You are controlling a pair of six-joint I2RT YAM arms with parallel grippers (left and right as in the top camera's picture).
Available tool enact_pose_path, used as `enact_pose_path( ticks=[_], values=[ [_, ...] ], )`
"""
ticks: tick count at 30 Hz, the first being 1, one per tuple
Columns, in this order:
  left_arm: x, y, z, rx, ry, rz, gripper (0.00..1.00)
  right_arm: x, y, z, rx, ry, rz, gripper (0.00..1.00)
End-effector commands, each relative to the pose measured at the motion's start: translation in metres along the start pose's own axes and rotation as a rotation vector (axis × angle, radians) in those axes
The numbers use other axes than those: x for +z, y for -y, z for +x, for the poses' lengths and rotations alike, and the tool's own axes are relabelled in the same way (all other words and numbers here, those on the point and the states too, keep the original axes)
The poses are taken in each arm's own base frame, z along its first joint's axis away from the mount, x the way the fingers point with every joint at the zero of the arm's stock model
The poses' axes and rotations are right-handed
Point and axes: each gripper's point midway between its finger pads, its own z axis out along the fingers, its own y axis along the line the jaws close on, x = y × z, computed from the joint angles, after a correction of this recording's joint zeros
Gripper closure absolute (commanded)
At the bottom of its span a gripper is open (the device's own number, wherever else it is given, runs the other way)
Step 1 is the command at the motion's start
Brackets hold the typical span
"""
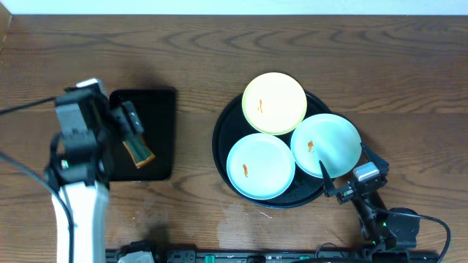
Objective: Clean dirty plates on tray and stack at the side
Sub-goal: 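Reach the left gripper into the black tray and grasp the sponge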
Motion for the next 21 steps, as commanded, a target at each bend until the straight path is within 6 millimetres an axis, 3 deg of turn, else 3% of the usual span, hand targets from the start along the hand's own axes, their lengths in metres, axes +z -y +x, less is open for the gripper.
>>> enact_pose_path(
  ticks=[1, 7, 13, 17, 21],
  values=[
    [0.012, -0.015, -0.005, -0.056, -0.042, -0.031, 0.08, 0.000, 0.001, 0.002, -0.005, -0.004, 0.002, 0.01],
    [0.029, 0.010, 0.030, -0.083, -0.224, 0.130, 0.08, 0.000, 0.001, 0.002, -0.005, -0.004, 0.002, 0.01],
    [0.060, 0.005, 0.061, -0.126, -0.370, 0.095, 0.08, 0.000, 0.001, 0.002, -0.005, -0.004, 0.002, 0.01],
    [0.088, -0.025, 0.086, -0.184, -0.467, -0.097, 0.08, 0.000, 0.001, 0.002, -0.005, -0.004, 0.002, 0.01],
    [0.110, -0.032, 0.114, -0.222, -0.578, -0.154, 0.08, 0.000, 0.001, 0.002, -0.005, -0.003, 0.002, 0.01]
  ],
)
